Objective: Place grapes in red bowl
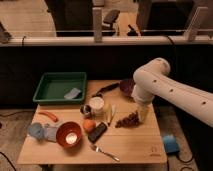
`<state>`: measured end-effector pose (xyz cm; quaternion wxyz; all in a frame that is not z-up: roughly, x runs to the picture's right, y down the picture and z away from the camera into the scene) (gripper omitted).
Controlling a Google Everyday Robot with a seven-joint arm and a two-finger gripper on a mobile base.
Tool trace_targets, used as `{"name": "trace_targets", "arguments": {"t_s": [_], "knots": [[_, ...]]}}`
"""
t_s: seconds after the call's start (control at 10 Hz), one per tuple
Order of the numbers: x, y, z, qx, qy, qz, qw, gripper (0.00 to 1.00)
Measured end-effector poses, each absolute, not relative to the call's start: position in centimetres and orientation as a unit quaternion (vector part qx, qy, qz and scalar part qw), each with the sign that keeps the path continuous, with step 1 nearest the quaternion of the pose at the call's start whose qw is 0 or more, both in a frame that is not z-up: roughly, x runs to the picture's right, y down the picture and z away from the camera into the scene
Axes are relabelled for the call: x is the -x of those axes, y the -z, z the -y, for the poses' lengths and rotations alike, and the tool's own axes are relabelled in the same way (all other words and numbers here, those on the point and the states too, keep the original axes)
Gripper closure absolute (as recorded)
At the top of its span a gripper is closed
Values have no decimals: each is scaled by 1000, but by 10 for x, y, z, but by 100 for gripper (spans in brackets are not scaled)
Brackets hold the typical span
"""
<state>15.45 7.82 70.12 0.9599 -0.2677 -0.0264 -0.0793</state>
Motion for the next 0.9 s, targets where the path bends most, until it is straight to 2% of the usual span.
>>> {"name": "trace_targets", "arguments": {"t_s": [0.9], "knots": [[-109,-738,-60,260,89,53,960,20]]}}
